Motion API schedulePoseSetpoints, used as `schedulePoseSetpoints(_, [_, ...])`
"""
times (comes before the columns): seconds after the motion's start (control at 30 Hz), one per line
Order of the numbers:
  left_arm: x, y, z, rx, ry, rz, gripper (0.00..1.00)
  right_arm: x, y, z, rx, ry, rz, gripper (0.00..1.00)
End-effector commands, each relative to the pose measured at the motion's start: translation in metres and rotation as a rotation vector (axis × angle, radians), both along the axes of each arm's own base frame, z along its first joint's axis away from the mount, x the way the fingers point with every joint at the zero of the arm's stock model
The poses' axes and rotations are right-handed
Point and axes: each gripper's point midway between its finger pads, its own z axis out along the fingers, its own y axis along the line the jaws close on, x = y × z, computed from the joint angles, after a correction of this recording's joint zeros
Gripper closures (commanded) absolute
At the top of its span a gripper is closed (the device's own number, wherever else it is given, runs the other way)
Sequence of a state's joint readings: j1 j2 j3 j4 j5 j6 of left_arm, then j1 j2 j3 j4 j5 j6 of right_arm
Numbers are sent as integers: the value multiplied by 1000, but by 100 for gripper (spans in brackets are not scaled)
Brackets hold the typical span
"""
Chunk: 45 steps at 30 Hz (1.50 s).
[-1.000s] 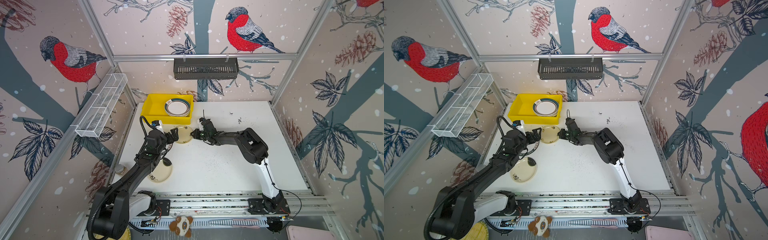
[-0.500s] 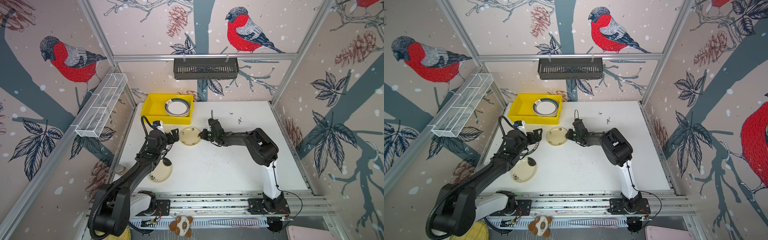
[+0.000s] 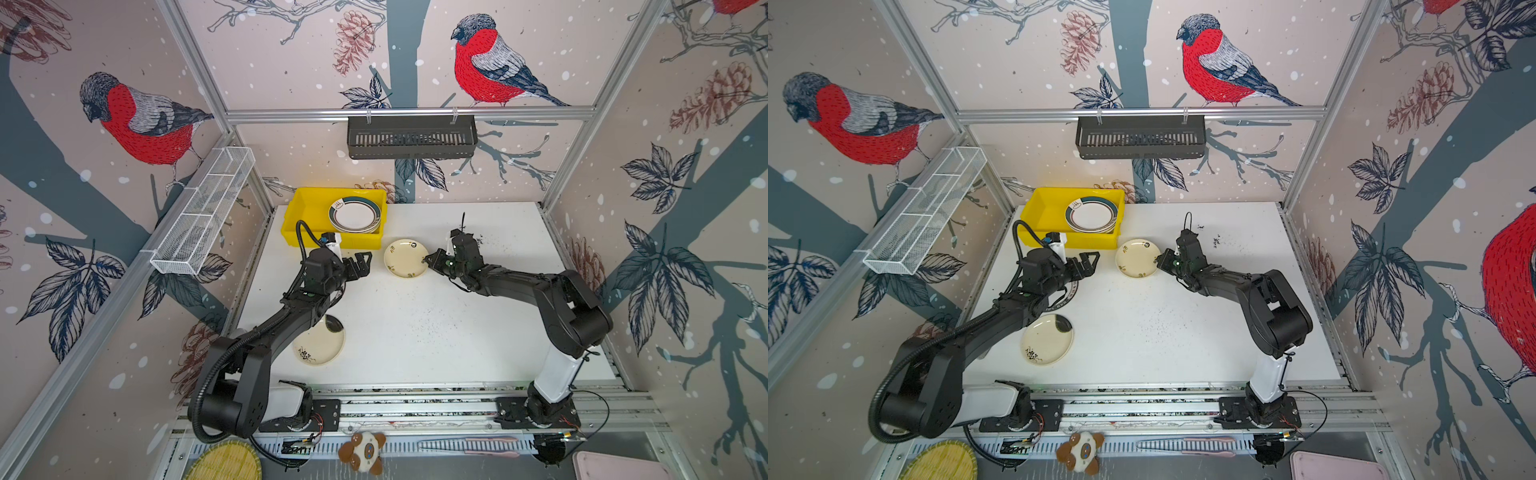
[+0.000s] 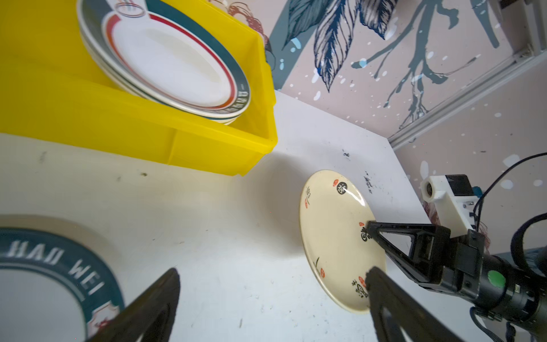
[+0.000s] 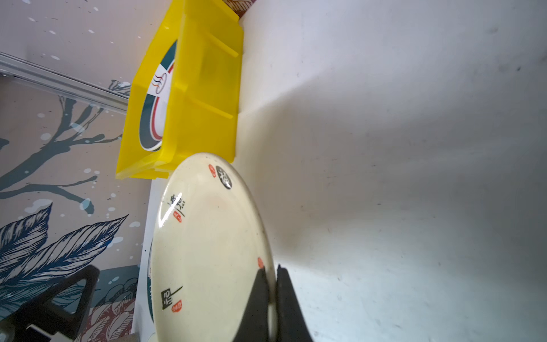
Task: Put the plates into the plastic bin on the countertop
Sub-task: 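Close the left gripper on the upright cream plate's rim while the right holds it, then carry the cream plate to the bin with the left gripper while the right withdraws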
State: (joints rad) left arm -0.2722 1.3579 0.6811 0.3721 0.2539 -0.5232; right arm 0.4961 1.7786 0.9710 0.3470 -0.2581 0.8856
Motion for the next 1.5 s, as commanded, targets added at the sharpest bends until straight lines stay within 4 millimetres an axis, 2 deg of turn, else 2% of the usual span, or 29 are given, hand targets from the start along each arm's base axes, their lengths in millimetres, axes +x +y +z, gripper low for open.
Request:
schedulePoseSetpoints(0.0, [2,-25,6,-42,0,-90,5,-1,-3,18,18,-49,-11,98])
schedulePoseSetpoints(0.27, [11,-61,9,-128,25,-174,30,-8,-17,45,25,-103,-17,98])
schedulePoseSetpoints(0.53, [12,-90,8,-158,36,-246,40,-15,-23,53,11,-131,-28,98])
schedulePoseSetpoints(0.87, [24,-101,-4,-151,61,-267,64,-21,-19,67,13,-173,6,98])
schedulePoseSetpoints(0.93, [26,-102,-3,-155,61,-266,74,-22,-20,67,2,-178,2,98])
schedulePoseSetpoints(1.0, [26,-104,-2,-161,59,-273,79,-22,-20,69,-4,-186,6,97])
schedulePoseSetpoints(1.07, [28,-105,-1,-167,62,-277,83,-23,-18,70,-6,-195,21,89])
schedulePoseSetpoints(1.17, [28,-109,0,-178,59,-300,91,-26,-12,77,9,-219,53,83])
schedulePoseSetpoints(1.23, [30,-111,0,-180,63,-310,99,-28,-10,81,9,-230,59,81])
schedulePoseSetpoints(1.27, [31,-112,0,-182,63,-309,100,-28,-10,82,11,-233,62,78])
schedulePoseSetpoints(1.4, [33,-112,4,-180,53,-305,100,-30,-11,87,9,-245,63,59])
schedulePoseSetpoints(1.47, [35,-113,8,-174,44,-306,100,-31,-12,88,4,-251,61,37])
